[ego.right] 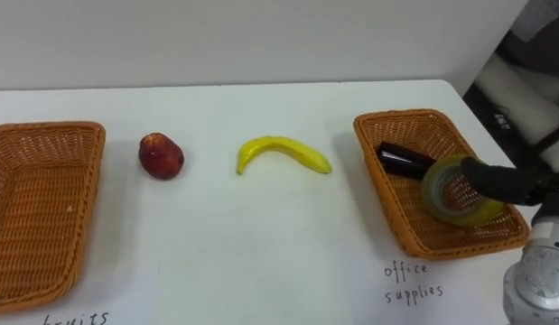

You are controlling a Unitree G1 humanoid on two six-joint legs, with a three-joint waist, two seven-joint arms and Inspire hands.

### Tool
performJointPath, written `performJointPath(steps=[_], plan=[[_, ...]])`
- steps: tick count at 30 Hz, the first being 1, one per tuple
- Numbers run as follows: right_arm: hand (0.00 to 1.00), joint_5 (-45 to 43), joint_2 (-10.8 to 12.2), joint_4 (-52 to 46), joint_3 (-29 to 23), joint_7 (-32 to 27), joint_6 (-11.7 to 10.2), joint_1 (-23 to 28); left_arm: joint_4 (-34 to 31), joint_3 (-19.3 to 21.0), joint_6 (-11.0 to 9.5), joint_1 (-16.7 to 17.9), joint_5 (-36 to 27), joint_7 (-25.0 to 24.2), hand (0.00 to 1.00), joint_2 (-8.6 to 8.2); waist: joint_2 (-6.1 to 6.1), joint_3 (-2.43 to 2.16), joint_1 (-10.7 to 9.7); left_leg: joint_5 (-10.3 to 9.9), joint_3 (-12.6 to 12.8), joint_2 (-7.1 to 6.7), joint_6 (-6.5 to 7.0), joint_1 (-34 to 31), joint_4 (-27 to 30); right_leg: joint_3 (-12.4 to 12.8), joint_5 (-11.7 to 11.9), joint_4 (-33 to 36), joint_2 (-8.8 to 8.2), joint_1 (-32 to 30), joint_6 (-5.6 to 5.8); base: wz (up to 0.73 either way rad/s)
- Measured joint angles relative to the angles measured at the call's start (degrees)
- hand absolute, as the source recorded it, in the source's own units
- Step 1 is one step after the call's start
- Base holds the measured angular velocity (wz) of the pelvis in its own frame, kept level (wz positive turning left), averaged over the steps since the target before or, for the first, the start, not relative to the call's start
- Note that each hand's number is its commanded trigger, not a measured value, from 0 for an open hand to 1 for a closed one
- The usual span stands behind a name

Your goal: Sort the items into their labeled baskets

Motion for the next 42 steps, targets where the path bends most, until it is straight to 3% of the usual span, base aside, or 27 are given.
performJointPath(steps=[5, 10, 15, 20, 27, 32, 37, 42], plan=[[0.00, 0.3, -0.3, 0.0, 0.1, 0.0, 0.0, 0.0, 0.1, 0.0, -0.1, 0.0, 0.0, 0.1, 0.00, 0.02, -0.04, -0.02, 0.1, 0.0, 0.0, -0.01, 0.00, 0.3, -0.1, 0.0, 0.0, 0.0, 0.02, 0.3, 0.00, 0.00], [0.00, 0.6, -2.7, -1.4, 0.7, 0.0, -0.2, -0.4, 0.1, 0.0, -0.3, -0.1, 0.0, 0.1, 0.00, 0.10, 0.21, 0.07, 1.5, 0.0, 0.4, 0.03, -0.01, 0.8, -0.6, 0.1, 0.0, 0.0, 0.08, 0.3, 0.00, -0.04], [0.00, 6.5, -3.2, -1.4, 1.5, 0.6, -0.2, -4.3, 0.0, -0.3, -0.2, -0.2, 0.0, 0.1, 0.00, -0.09, -0.01, -0.04, 1.9, 0.0, 0.9, 0.02, 0.00, 0.7, -0.6, -0.1, 0.0, 0.0, 0.01, 0.2, 0.00, -0.02], [0.00, 6.9, -3.5, -6.2, 2.6, 2.2, 0.4, -7.8, -0.2, -0.2, 0.3, -0.3, 0.3, -0.3, 0.00, -0.04, 0.16, -0.12, 2.6, 0.0, 0.2, -0.02, 0.01, 0.3, -0.3, -1.1, 0.0, 0.0, -0.07, 0.1, 0.00, 0.05], [0.00, 6.9, -4.0, -6.4, 3.7, 6.6, 0.4, -13.9, 0.7, -0.1, 0.4, -0.3, 0.3, -1.6, 0.00, -0.10, -0.50, -0.05, 4.1, 0.0, -1.8, -0.08, 0.00, 0.6, 0.3, -2.2, 0.0, -0.1, -0.15, 1.5, 0.00, 0.14], [0.00, 6.9, -6.0, -6.0, 7.5, 9.0, 0.4, -15.7, 0.8, -0.2, 0.5, -0.1, 0.2, -1.7, 0.00, -0.09, -1.25, 0.16, 5.3, 0.0, -1.9, -0.01, -0.06, 0.6, 0.2, -2.9, 0.0, -0.1, -0.12, 1.7, 0.00, 0.01], [0.00, 6.9, -6.0, -4.5, 10.4, 12.6, 0.4, -16.7, 0.8, -1.1, 0.4, -0.4, 0.4, -1.7, 0.00, 0.13, -2.41, 0.19, 6.5, 0.0, -2.4, -0.10, -0.07, 0.0, 0.4, -3.2, 0.0, -0.1, -0.13, 1.7, 0.00, 0.05], [0.00, 5.7, -6.1, -2.5, 13.1, 15.1, 0.9, -17.2, 0.4, -1.1, 0.6, -0.4, 0.4, -3.0, 0.00, 0.65, -2.79, -0.04, 8.7, 0.1, -3.1, -0.11, -0.07, -0.8, 0.9, -4.6, 0.0, -0.1, -0.25, 1.1, 0.00, 0.05]])
